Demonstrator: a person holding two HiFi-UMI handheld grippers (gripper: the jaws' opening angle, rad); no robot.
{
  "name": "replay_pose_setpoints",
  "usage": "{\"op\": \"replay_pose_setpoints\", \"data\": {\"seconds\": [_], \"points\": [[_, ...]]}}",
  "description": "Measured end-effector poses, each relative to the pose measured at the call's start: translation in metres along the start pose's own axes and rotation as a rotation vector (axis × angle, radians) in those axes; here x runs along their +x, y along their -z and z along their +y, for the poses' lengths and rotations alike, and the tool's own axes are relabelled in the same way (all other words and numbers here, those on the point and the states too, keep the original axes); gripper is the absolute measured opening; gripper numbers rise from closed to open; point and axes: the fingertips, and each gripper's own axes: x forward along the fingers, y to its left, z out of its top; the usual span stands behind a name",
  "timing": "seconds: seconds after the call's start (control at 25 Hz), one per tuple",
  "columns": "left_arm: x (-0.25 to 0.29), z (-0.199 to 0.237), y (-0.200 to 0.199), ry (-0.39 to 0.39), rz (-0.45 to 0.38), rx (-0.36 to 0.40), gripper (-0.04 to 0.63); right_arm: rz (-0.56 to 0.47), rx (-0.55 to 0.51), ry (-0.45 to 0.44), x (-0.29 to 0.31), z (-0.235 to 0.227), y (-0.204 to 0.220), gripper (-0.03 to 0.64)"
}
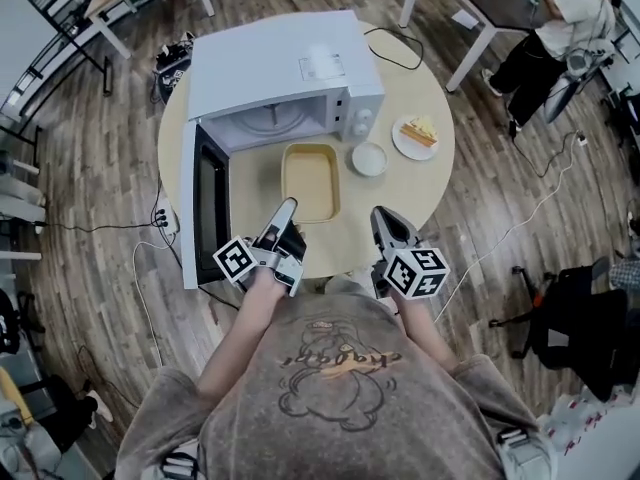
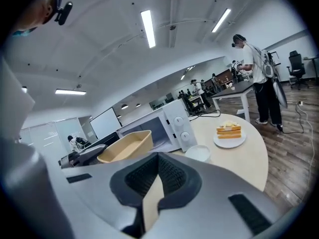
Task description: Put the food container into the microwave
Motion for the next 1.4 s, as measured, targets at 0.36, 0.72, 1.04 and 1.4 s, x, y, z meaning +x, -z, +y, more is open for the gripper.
{"op": "replay_pose_setpoints", "data": {"seconds": [0.36,0.72,1.04,1.4], "points": [[-0.004,0.008,-0.016,-0.057,-0.156,0.034,0.245,0.071,-0.031,-0.150,0.043,-0.007,-0.011,0.000],[-0.001,0.015,-0.029,-0.065,-0.245,0.036,0.245,0.117,-0.066,-0.209,0.066,-0.012,-0.021,0.000],[0.011,0.021,-0.055,-0.053,-0.264,0.018,0.245,0.128,-0.071,-0.207,0.089,-0.006,-0.031,0.000],[0.032,0.031,-0.092,-0.049,-0.272,0.017,0.245,0.126,-0.066,-0.186,0.114,-0.006,-0.042,0.000]]}}
